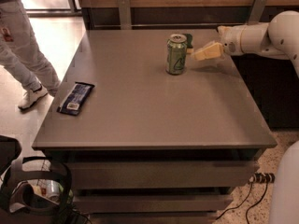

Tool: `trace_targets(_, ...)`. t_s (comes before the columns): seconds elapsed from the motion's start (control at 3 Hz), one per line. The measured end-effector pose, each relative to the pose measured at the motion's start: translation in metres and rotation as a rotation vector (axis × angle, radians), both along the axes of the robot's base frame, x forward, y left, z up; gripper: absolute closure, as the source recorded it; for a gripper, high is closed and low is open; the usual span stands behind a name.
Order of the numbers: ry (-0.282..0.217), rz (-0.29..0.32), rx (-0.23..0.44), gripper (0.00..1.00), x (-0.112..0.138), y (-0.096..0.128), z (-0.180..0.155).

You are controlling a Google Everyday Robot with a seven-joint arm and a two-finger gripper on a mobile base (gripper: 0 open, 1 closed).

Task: Move sponge near rxbar blueberry

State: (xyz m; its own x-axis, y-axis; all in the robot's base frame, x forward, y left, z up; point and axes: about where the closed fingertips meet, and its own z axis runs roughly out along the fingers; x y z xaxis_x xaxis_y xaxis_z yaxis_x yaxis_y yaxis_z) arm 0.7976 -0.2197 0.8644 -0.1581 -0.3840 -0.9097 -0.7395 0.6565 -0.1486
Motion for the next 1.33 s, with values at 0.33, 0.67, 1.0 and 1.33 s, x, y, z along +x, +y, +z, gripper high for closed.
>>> trace_targets(0.33,-0.028,0.006,0.086,0.00,0.022,0.014,-0.010)
trace_targets(0.67,-0.051,0.008,0.135,0.00,0.036,0.020,-0.013)
trace_targets(1.0,-0.058,0.009,0.168,0.00,0.050,0.033,-0.021)
trace_targets(1.33,-0.047,0.025,0.173,0.00,0.054,0.043,-0.028)
